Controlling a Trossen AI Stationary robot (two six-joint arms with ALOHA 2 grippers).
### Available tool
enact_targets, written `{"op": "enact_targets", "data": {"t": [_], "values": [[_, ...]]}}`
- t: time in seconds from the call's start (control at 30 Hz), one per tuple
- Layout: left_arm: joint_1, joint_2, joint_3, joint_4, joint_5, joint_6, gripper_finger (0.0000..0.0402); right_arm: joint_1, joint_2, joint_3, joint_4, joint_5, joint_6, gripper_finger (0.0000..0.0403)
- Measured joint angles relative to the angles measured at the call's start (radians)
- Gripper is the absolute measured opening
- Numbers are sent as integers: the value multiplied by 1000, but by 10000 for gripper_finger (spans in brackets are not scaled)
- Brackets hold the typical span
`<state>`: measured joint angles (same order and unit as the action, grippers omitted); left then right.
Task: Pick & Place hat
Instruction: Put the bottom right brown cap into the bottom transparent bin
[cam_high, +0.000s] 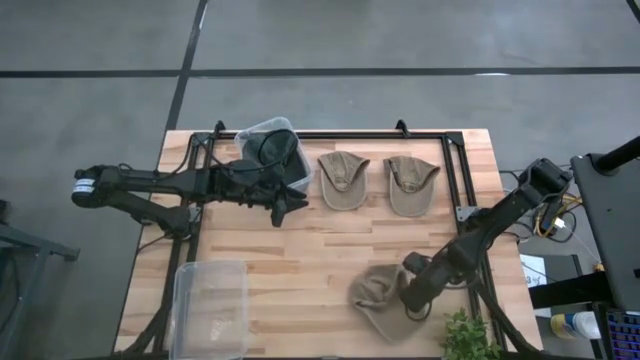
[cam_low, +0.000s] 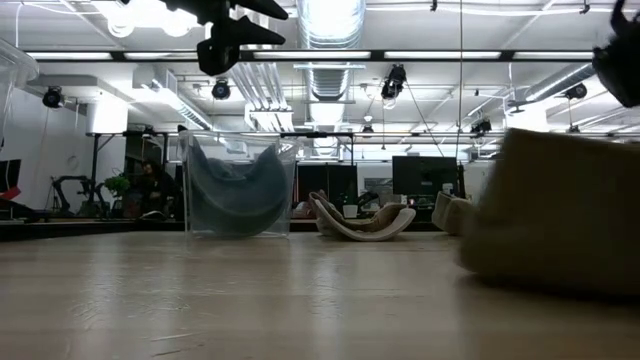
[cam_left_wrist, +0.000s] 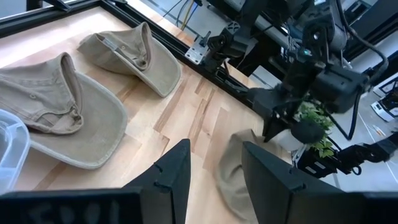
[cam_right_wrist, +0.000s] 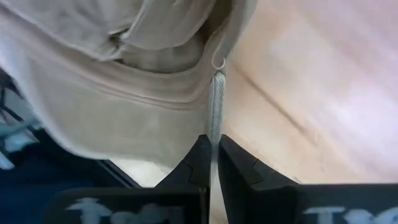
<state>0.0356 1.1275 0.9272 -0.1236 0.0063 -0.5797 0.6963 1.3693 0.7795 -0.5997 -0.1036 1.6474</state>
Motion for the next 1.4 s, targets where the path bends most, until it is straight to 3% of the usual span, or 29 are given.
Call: {"op": "enact_targets", "data": {"t": [0.5, 1.03, 1.2, 1.4], "values": [[-62, 0, 0, 62, -8, 54, 135, -21, -238, 0, -60, 437, -130, 11], [-109, 25, -3, 242, -35, 168, 135, -23, -532, 0, -67, 1049, -385, 11], [-131, 77, -13, 342, -120, 296, 135, -25, -564, 0, -17, 1214, -483, 11], [-180, 146, -15, 497, -229, 531, 135, -57, -569, 0, 78, 1285, -584, 11]]}}
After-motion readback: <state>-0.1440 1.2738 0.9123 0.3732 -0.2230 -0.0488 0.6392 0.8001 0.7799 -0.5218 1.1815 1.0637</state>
